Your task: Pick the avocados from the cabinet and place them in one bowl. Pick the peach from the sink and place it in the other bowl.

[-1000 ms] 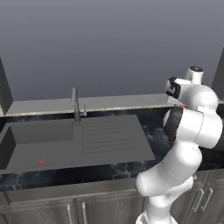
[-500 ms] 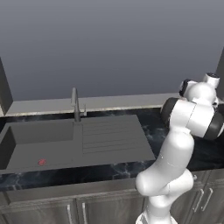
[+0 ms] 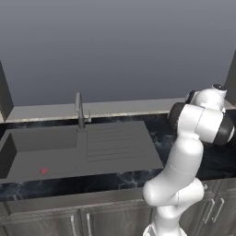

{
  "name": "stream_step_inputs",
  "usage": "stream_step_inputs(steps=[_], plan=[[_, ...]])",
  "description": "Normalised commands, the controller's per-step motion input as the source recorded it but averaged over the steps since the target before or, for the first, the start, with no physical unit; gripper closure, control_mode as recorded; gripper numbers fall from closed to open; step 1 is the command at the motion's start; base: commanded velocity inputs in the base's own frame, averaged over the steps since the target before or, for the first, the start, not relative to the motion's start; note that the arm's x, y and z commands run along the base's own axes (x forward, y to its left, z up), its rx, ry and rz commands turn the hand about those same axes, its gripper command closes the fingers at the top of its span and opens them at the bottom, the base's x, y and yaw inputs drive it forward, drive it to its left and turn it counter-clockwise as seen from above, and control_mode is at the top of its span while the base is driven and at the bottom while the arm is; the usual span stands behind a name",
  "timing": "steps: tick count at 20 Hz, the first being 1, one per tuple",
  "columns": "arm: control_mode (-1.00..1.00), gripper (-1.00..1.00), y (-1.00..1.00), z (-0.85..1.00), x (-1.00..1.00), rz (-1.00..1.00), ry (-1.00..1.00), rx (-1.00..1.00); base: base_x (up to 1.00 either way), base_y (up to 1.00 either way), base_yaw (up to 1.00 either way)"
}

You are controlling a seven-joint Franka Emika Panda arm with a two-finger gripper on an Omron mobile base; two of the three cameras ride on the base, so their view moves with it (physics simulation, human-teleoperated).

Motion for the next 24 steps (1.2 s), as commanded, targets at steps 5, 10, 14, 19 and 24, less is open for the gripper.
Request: stream_step_inputs(steps=[5, 10, 14, 19, 24], plan=[[-1.0, 1.0, 0.04, -0.2, 0.35, 0.0, -0.04, 0.0, 0.0, 0.0, 0.0], [-1.0, 1.0, -0.06, -0.27, 0.08, -0.02, -0.05, 0.01, 0.0, 0.0, 0.0], [-1.0, 1.0, 0.0, -0.2, 0.03, -0.02, -0.08, 0.02, 0.0, 0.0, 0.0], [-1.0, 1.0, 0.0, -0.14, 0.0, -0.03, -0.06, 0.03, 0.0, 0.0, 0.0], [-1.0, -1.0, 0.01, -0.05, 0.07, -0.01, -0.03, 0.02, 0.0, 0.0, 0.0]])
